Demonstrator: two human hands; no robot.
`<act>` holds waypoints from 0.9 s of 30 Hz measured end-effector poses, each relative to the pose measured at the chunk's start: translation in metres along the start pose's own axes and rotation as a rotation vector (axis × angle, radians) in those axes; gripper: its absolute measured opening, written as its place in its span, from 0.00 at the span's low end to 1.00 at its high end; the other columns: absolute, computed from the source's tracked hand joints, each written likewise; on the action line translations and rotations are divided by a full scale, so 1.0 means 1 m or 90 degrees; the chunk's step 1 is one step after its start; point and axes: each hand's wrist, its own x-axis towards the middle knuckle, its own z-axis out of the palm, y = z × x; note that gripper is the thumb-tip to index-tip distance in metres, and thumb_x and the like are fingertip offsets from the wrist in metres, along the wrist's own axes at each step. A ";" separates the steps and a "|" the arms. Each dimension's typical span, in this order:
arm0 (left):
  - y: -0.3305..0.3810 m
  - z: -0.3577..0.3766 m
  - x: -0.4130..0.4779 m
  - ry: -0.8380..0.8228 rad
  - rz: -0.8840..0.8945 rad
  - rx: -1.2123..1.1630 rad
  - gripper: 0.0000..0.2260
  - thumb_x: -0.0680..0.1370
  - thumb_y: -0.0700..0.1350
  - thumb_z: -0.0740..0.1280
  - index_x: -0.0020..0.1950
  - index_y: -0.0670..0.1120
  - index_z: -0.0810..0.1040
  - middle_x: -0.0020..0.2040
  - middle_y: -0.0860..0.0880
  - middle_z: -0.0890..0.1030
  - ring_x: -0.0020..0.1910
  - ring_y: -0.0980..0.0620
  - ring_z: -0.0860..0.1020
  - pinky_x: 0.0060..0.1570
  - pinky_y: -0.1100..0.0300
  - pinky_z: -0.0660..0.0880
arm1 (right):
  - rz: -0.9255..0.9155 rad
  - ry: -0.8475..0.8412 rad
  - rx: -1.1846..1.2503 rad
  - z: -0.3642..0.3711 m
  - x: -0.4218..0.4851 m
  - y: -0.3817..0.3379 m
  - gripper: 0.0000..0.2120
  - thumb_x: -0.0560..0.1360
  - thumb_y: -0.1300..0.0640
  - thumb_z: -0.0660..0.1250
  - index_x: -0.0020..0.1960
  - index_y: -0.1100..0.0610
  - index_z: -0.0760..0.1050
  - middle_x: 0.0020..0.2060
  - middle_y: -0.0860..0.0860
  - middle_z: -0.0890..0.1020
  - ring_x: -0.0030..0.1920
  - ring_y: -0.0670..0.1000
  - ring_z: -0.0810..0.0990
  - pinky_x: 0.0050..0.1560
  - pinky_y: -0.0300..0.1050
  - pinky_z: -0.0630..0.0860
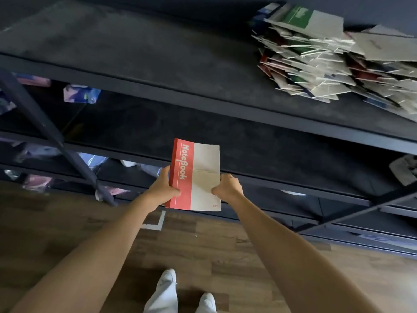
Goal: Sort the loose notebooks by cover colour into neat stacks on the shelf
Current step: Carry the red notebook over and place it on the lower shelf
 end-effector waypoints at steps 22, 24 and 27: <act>-0.043 -0.053 0.132 0.104 -0.112 -0.095 0.43 0.74 0.32 0.68 0.77 0.56 0.45 0.68 0.42 0.68 0.62 0.41 0.73 0.51 0.48 0.78 | -0.031 0.046 -0.209 0.063 0.083 -0.062 0.25 0.79 0.51 0.58 0.73 0.53 0.55 0.68 0.55 0.66 0.68 0.57 0.63 0.66 0.56 0.62; -0.046 -0.052 0.131 0.105 -0.084 -0.027 0.41 0.73 0.32 0.68 0.77 0.55 0.49 0.68 0.43 0.69 0.63 0.43 0.73 0.57 0.48 0.76 | -0.026 0.041 -0.210 0.065 0.083 -0.064 0.25 0.79 0.51 0.58 0.73 0.53 0.55 0.68 0.55 0.65 0.68 0.57 0.63 0.67 0.57 0.61; -0.049 -0.048 0.133 0.175 -0.046 0.014 0.30 0.74 0.33 0.68 0.73 0.48 0.63 0.67 0.44 0.72 0.65 0.43 0.72 0.62 0.49 0.73 | -0.024 0.033 -0.212 0.068 0.083 -0.066 0.25 0.79 0.51 0.58 0.73 0.53 0.54 0.68 0.55 0.65 0.68 0.57 0.62 0.68 0.58 0.59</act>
